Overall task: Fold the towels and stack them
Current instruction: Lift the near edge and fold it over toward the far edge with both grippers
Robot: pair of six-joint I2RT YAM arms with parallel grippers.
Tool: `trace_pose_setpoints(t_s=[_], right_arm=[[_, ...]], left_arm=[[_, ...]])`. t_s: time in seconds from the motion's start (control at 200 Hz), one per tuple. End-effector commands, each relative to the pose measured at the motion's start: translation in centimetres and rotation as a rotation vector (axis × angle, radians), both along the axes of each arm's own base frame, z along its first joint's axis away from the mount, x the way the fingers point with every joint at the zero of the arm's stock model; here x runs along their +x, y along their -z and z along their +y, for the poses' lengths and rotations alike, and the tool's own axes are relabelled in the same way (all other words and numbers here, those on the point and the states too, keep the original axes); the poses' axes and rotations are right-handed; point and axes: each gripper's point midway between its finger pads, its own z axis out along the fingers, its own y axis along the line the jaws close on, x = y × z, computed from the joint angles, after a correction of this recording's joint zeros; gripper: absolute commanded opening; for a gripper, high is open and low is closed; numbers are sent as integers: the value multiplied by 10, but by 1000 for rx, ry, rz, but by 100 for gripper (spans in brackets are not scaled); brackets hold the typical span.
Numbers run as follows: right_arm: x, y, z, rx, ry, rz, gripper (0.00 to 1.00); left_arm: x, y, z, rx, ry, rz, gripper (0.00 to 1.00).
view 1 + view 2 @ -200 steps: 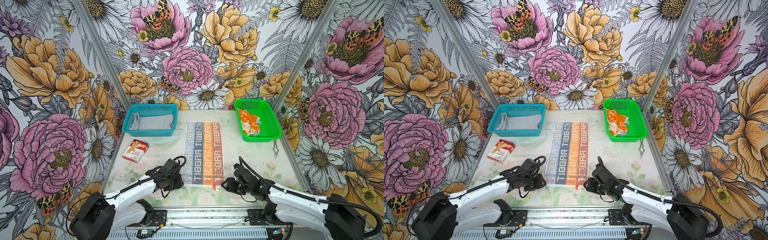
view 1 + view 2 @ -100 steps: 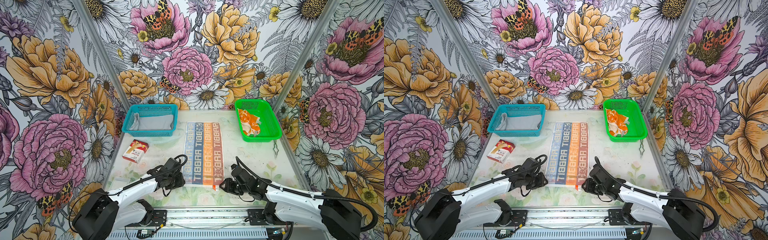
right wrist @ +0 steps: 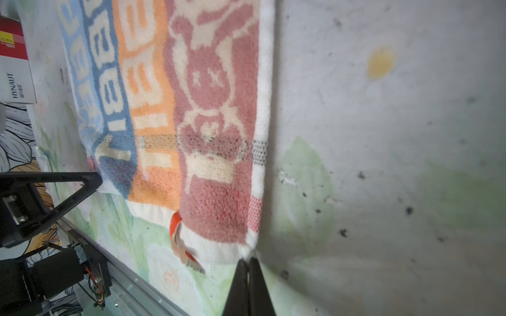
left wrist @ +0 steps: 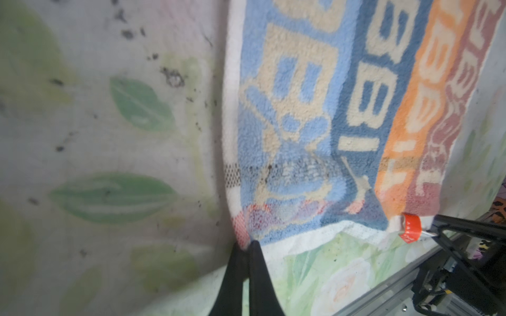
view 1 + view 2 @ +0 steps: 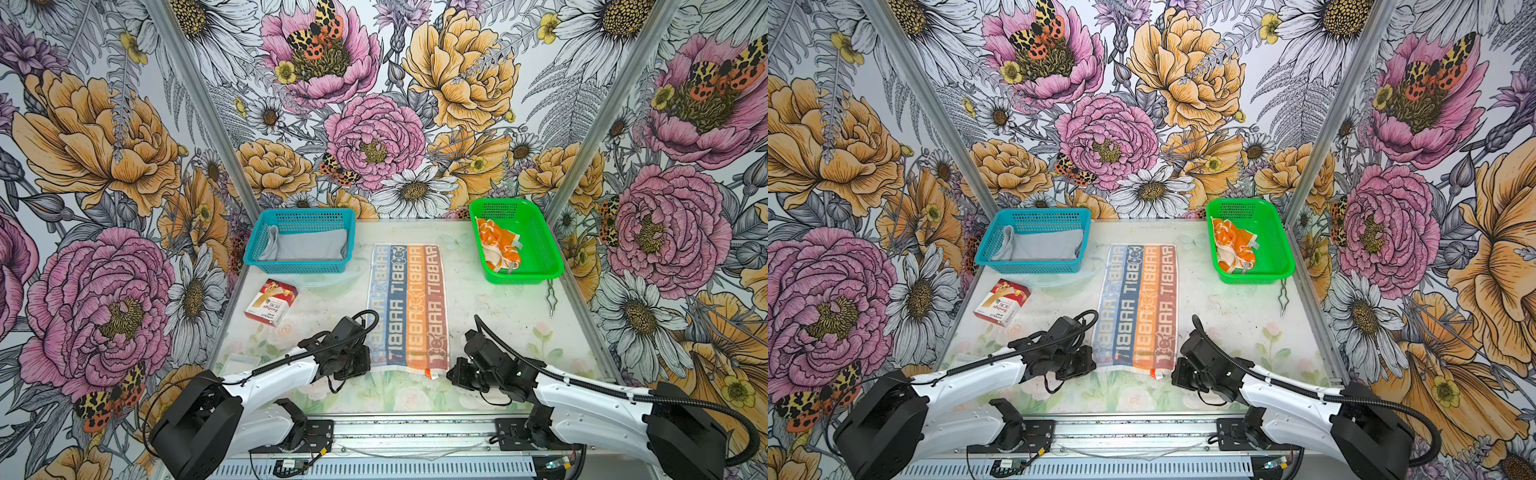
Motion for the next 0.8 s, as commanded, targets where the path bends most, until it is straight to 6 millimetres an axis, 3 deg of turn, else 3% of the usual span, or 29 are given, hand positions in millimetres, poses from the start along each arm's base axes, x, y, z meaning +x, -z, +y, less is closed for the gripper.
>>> trace_pose_setpoints(t_s=[0.0, 0.185, 0.385, 0.535, 0.65, 0.795], right_arm=[[-4, -9, -5, 7, -13, -33, 0], [-18, -37, -12, 30, -34, -68, 0], [-47, -68, -20, 21, -69, -106, 0], [-61, -86, -17, 40, -82, -148, 0], [-54, -94, -15, 30, -54, -200, 0], [-26, -105, -23, -6, -9, -254, 0]], left_arm=[[-5, -23, 0, 14, 0, -28, 0], [-22, -53, 3, -23, -26, -80, 0], [-47, -78, -1, -48, -16, -144, 0], [-56, -111, -6, -66, -18, -253, 0], [-51, -118, -9, -57, -10, -293, 0], [-26, -122, -15, -83, 16, -309, 0]])
